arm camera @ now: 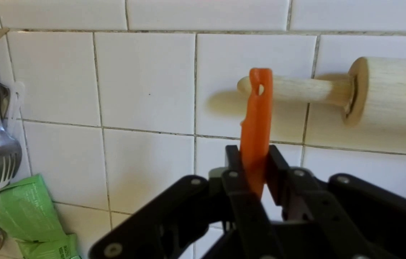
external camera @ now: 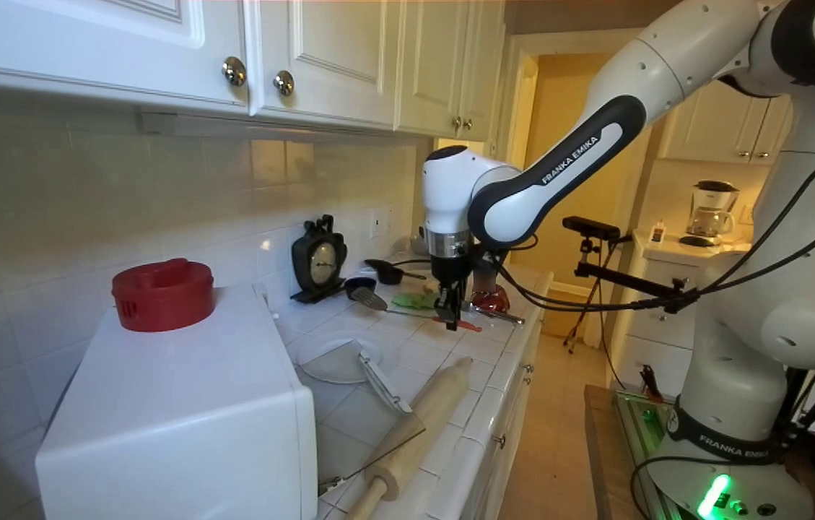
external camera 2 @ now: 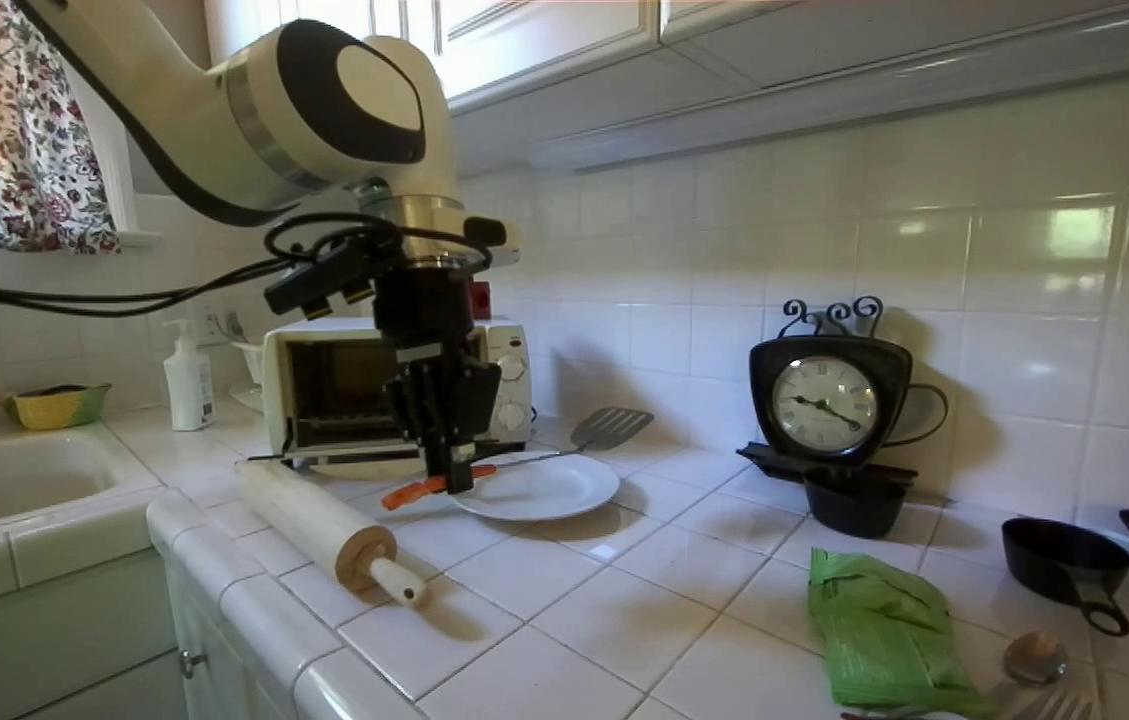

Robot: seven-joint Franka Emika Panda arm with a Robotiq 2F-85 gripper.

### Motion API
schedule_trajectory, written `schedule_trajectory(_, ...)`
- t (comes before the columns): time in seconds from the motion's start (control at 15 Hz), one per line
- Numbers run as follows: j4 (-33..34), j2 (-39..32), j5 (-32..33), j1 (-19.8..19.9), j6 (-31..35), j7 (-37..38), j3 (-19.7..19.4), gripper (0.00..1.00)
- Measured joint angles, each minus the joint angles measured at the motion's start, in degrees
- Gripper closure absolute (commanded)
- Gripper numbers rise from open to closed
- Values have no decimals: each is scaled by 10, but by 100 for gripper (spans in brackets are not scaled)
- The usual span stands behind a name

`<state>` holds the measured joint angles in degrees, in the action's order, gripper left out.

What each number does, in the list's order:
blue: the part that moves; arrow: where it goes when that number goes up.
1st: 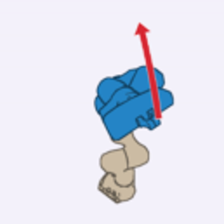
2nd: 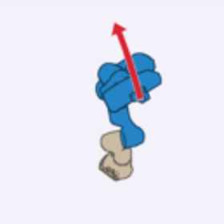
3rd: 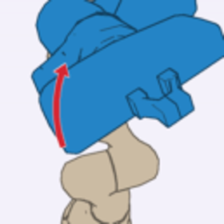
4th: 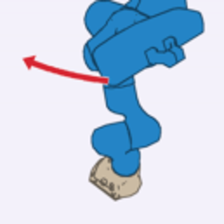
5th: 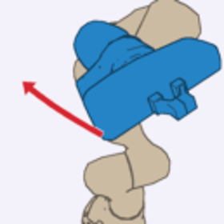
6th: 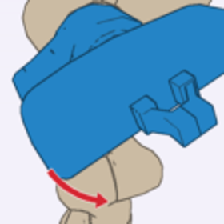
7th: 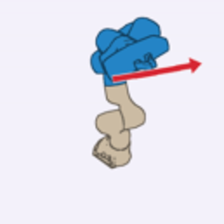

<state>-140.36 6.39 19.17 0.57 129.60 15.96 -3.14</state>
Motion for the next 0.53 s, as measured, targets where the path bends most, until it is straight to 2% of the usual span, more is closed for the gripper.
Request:
schedule_trajectory(0.27,5,0,8,0,-6,0,12,95)
schedule_trajectory(0.53,34,-1,28,-5,-52,-3,45,95)
